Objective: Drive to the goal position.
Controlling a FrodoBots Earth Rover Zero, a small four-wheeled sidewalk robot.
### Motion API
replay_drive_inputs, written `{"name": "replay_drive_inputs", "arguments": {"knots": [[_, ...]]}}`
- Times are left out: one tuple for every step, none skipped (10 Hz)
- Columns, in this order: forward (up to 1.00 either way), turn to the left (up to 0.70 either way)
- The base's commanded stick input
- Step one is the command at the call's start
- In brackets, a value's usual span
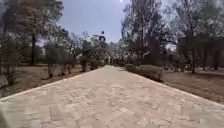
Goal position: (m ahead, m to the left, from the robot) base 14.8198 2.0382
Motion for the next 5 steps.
{"name": "replay_drive_inputs", "arguments": {"knots": [[0.85,0.00],[0.85,0.00],[0.00,0.00],[0.00,0.00],[0.00,0.00]]}}
